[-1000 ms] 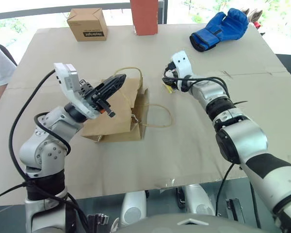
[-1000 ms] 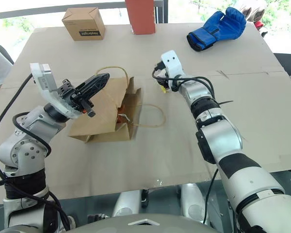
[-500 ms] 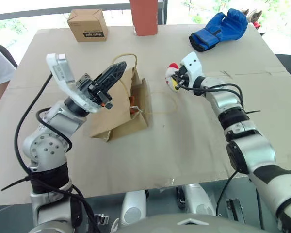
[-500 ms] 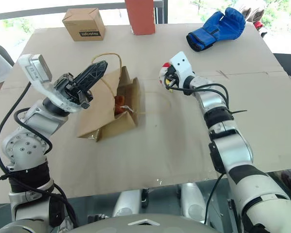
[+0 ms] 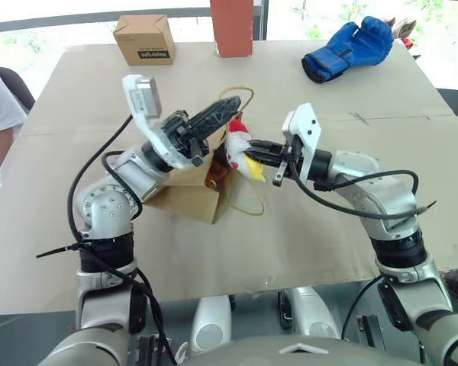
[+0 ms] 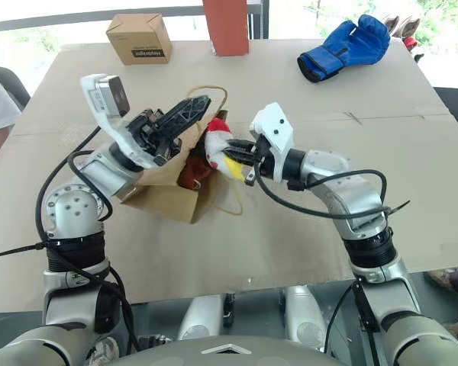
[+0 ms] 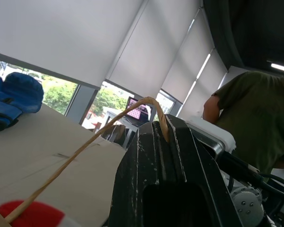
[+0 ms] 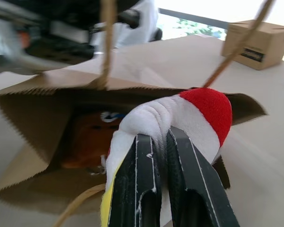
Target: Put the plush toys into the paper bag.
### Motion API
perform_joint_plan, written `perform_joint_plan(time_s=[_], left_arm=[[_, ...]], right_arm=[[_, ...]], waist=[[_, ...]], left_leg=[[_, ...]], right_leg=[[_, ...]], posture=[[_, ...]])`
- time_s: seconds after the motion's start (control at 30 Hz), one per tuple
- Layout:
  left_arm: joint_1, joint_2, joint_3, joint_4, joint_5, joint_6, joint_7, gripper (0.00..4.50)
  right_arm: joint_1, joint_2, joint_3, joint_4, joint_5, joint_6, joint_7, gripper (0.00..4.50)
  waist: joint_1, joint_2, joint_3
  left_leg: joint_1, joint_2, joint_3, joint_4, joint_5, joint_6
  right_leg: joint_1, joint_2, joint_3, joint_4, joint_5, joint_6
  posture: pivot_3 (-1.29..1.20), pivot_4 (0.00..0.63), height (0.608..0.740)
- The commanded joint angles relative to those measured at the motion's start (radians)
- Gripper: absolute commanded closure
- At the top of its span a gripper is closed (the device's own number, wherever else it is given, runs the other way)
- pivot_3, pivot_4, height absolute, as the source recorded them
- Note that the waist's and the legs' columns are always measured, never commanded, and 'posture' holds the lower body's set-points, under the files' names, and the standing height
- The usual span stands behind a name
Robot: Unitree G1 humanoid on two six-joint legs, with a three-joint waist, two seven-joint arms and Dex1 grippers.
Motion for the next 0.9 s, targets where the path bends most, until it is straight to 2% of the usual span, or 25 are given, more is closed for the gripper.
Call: perform_joint_plan(time_s=[0.03, 0.17, 0.27, 0.43, 0.53, 0.6, 0.77, 0.8, 0.83, 0.9], left_arm=[[-0.030, 0.002, 0.018, -0.007, -0.004, -0.008, -0.018, 4.50], [-0.031, -0.020, 0.006, -0.018, -0.001, -0.011, -0.010, 4.50], [-0.021, -0.056, -0.026, -0.045, 0.027, -0.027, -0.004, 4.50], [-0.004, -0.068, -0.034, -0.061, 0.046, -0.032, -0.010, 4.50], [0.009, -0.069, -0.036, -0.077, 0.044, -0.032, -0.005, 4.50], [0.018, -0.067, -0.036, -0.088, 0.047, -0.035, -0.003, 4.50], [0.049, -0.049, -0.017, -0.112, 0.052, -0.037, 0.004, 4.50], [0.056, -0.041, -0.012, -0.116, 0.054, -0.038, 0.000, 4.50], [0.063, -0.033, -0.005, -0.119, 0.056, -0.038, -0.001, 4.50], [0.075, -0.016, 0.009, -0.121, 0.058, -0.041, -0.003, 4.50]], right_arm=[[0.000, -0.034, -0.007, -0.042, 0.015, 0.033, 0.013, 4.45], [-0.005, -0.013, 0.072, -0.013, -0.001, 0.036, 0.032, 4.45], [-0.074, 0.061, 0.147, 0.143, -0.058, -0.030, 0.044, 4.45], [-0.144, 0.113, 0.183, 0.282, -0.085, -0.096, 0.103, 4.45], [-0.173, 0.173, 0.221, 0.448, -0.125, -0.187, 0.138, 4.45], [-0.178, 0.214, 0.220, 0.532, -0.128, -0.243, 0.166, 4.45], [-0.159, 0.270, 0.180, 0.621, -0.085, -0.249, 0.250, 4.45], [-0.147, 0.267, 0.175, 0.614, -0.079, -0.246, 0.264, 3.87], [-0.135, 0.262, 0.171, 0.601, -0.075, -0.243, 0.272, 3.55], [-0.112, 0.248, 0.156, 0.573, -0.083, -0.243, 0.254, 2.62]], waist=[[-0.001, 0.000, 0.000], [-0.007, 0.000, 0.000], [-0.012, 0.000, 0.000], [-0.004, 0.000, 0.000], [-0.005, 0.000, 0.000], [-0.007, 0.000, 0.000], [-0.009, 0.000, 0.000], [-0.009, 0.000, 0.000], [-0.008, 0.000, 0.000], [-0.008, 0.000, 0.000]], left_leg=[[0.000, 0.000, 0.000, 0.000, 0.000, 0.000], [0.000, 0.000, 0.000, -0.002, 0.000, 0.000], [0.001, 0.001, 0.000, -0.002, 0.000, 0.000], [0.000, 0.000, -0.001, -0.001, 0.000, 0.000], [0.000, 0.000, 0.000, -0.001, 0.000, 0.000], [0.000, 0.000, 0.000, -0.001, 0.000, 0.000], [0.001, 0.001, -0.001, -0.002, 0.000, 0.000], [0.001, 0.001, -0.001, -0.002, 0.000, 0.000], [0.001, 0.001, -0.001, -0.002, 0.000, 0.000], [0.001, 0.001, -0.001, -0.002, 0.000, 0.000]], right_leg=[[0.000, 0.000, 0.000, 0.000, 0.000, 0.000], [0.000, 0.000, 0.000, -0.001, 0.001, 0.001], [0.000, 0.001, 0.000, -0.001, 0.001, 0.001], [0.000, 0.001, 0.000, 0.000, 0.001, 0.002], [0.000, 0.001, 0.000, -0.001, 0.001, 0.002], [0.000, 0.001, 0.000, 0.000, 0.001, 0.002], [0.000, 0.001, 0.000, 0.000, 0.001, 0.002], [0.000, 0.001, 0.000, 0.000, 0.001, 0.002], [0.000, 0.001, 0.000, 0.001, 0.001, 0.002], [0.000, 0.001, 0.000, 0.001, 0.001, 0.002]], posture=[[0.00, 0.150, 0.740], [0.00, 0.150, 0.740], [0.00, 0.150, 0.740], [0.00, 0.150, 0.740], [0.00, 0.150, 0.740], [0.00, 0.150, 0.740], [0.00, 0.150, 0.740], [0.00, 0.150, 0.740], [0.00, 0.150, 0.740], [0.00, 0.150, 0.740]])
